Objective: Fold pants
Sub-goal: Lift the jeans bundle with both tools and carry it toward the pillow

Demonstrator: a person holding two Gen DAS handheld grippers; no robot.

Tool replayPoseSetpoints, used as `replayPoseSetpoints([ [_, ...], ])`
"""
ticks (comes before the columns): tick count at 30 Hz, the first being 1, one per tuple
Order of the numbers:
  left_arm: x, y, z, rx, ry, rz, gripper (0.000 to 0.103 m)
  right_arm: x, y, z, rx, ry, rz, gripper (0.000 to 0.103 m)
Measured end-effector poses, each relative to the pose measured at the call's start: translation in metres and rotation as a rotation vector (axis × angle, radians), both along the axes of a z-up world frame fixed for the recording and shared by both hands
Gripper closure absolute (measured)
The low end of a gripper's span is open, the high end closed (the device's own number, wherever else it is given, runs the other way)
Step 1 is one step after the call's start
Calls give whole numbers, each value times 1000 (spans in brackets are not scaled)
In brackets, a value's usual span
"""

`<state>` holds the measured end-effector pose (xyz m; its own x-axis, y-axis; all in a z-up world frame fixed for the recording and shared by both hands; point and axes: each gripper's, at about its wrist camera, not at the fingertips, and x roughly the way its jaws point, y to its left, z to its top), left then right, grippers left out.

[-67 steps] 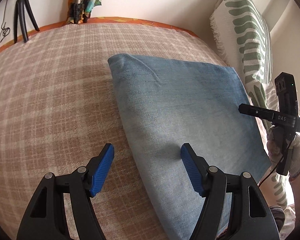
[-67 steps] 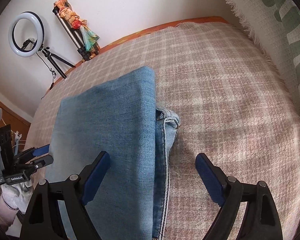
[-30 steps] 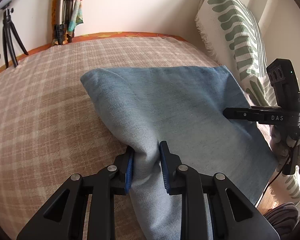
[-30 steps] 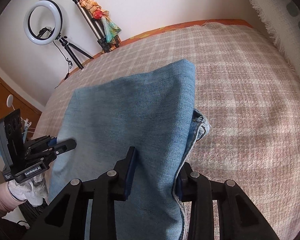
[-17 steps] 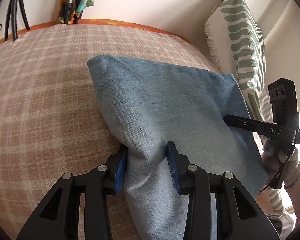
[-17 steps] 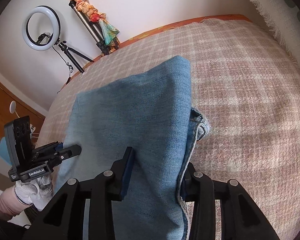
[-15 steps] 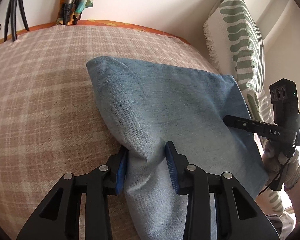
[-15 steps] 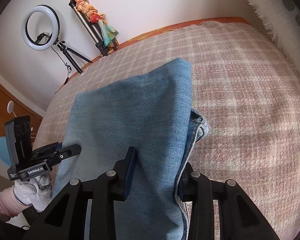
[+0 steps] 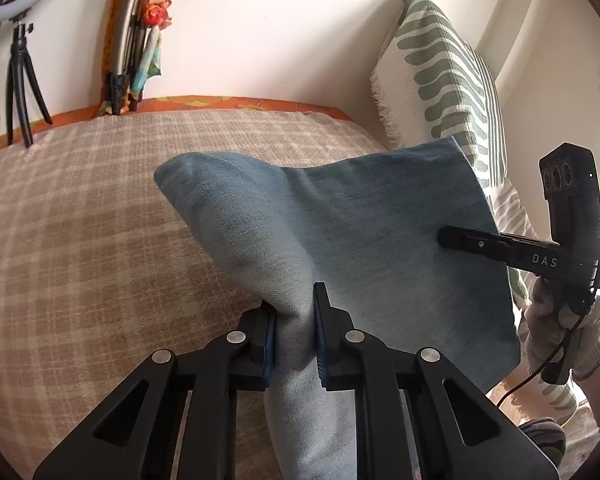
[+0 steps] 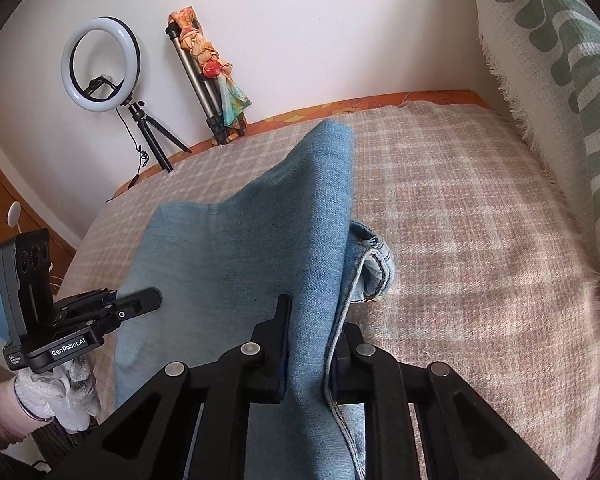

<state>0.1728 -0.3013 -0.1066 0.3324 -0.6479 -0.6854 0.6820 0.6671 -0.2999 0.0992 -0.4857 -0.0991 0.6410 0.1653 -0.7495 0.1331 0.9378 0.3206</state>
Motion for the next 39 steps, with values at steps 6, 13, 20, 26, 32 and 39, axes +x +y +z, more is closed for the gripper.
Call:
replayPoseSetpoints([
  [6, 1, -3, 22, -31, -52, -7, 90, -5, 6, 25, -20, -56, -10, 92],
  [13, 25, -14, 56, -48, -148, -6, 90, 17, 1, 61, -41, -140, -31, 92],
  [20, 76, -27, 72, -66, -180, 16, 91, 67, -19, 83, -44, -190, -54, 93],
  [26, 119, -46, 79, -56, -216, 30, 91, 118, -39, 88, -49, -202, -60, 93],
  [32, 169, -69, 79, -43, -233, 45, 91, 175, -64, 88, -56, -204, -65, 93],
  [39, 213, -98, 56, -10, -208, 49, 91, 236, -94, 69, -52, -172, -80, 93],
])
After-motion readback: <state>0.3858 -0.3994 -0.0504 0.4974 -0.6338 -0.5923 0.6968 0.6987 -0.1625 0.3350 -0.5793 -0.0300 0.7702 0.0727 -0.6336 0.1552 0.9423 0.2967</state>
